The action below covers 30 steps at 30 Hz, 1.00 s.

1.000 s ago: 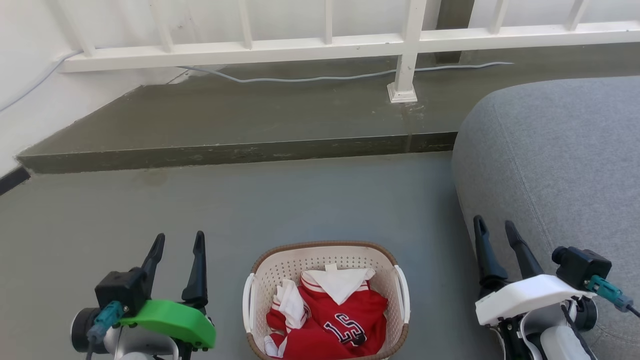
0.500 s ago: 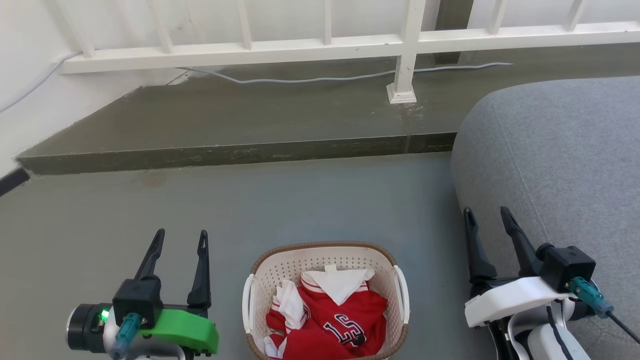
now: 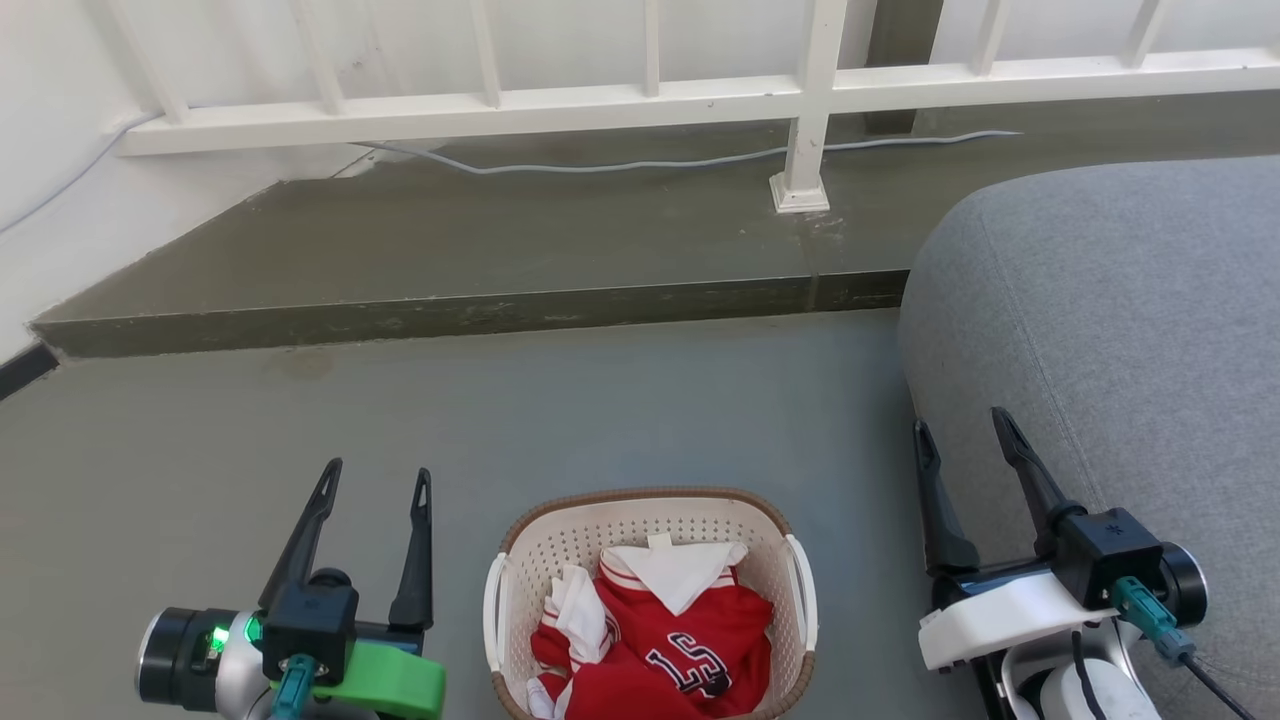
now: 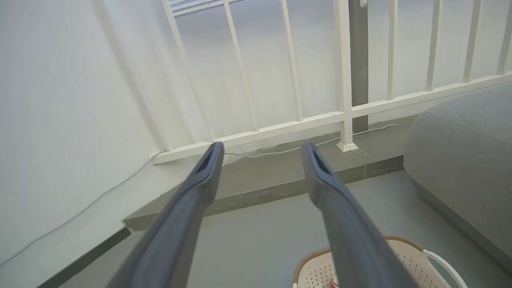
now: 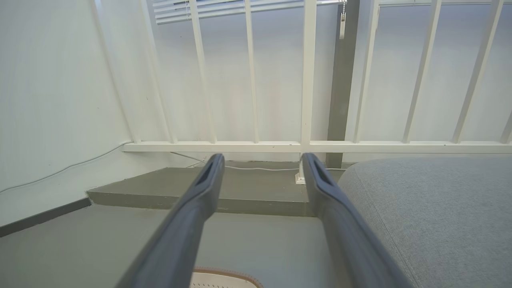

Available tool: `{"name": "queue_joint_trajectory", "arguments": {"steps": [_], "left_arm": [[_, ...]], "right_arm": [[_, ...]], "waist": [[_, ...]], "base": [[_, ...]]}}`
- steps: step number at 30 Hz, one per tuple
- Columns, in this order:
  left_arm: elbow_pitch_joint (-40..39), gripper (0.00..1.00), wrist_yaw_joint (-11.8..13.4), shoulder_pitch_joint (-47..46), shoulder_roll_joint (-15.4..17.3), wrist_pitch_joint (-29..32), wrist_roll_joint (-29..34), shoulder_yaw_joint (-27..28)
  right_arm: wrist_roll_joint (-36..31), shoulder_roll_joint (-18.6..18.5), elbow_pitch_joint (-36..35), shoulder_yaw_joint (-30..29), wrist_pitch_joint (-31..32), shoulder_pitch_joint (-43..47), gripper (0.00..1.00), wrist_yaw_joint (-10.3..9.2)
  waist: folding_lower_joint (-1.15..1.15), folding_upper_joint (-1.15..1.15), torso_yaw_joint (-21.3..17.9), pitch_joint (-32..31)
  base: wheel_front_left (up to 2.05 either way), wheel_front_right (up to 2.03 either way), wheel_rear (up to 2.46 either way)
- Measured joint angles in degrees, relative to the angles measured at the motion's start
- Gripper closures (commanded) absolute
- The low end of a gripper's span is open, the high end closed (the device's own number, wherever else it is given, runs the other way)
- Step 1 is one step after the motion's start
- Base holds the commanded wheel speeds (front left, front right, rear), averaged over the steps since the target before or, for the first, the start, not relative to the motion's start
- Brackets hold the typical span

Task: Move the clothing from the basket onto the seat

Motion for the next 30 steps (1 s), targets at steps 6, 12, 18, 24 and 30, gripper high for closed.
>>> {"name": "queue_joint_trajectory", "arguments": {"steps": [6, 12, 18, 24, 30], "left_arm": [[0.09, 0.00, 0.00, 0.10, -0.04, 0.00, -0.40, 0.43], [0.22, 0.00, 0.00, 0.11, -0.07, 0.00, -0.77, 0.75], [0.36, 0.00, -0.02, 0.20, -0.42, 0.00, -2.13, 1.02], [0.45, 0.00, -0.03, 0.51, -0.42, 0.00, -2.25, 1.07], [0.51, 0.00, -0.03, 0.70, -0.42, 0.00, -2.30, 1.22]], "right_arm": [[-0.03, -0.01, -0.13, -0.37, 0.00, -0.01, 0.00, 0.00], [-0.19, -0.02, -0.21, -0.53, 0.00, -0.01, 0.00, -0.01], [-0.26, -0.01, -0.37, -0.62, 0.00, -0.01, 0.00, -0.01], [-0.31, -0.01, -0.40, -0.65, 0.00, -0.01, 0.00, -0.02], [-0.33, -0.01, -0.41, -0.71, -0.05, 0.00, 0.00, -0.27]], "waist": [[0.00, 0.00, -0.01, -0.07], [0.00, 0.00, -0.01, -0.10], [0.00, 0.00, -0.01, -0.11], [0.00, 0.00, -0.03, -0.07], [0.00, 0.00, -0.06, 0.00]], "base": [[0.00, 0.00, 0.00], [0.00, 0.00, 0.00], [0.00, 0.00, 0.00], [0.00, 0.00, 0.00], [0.00, 0.00, 0.00]]}}
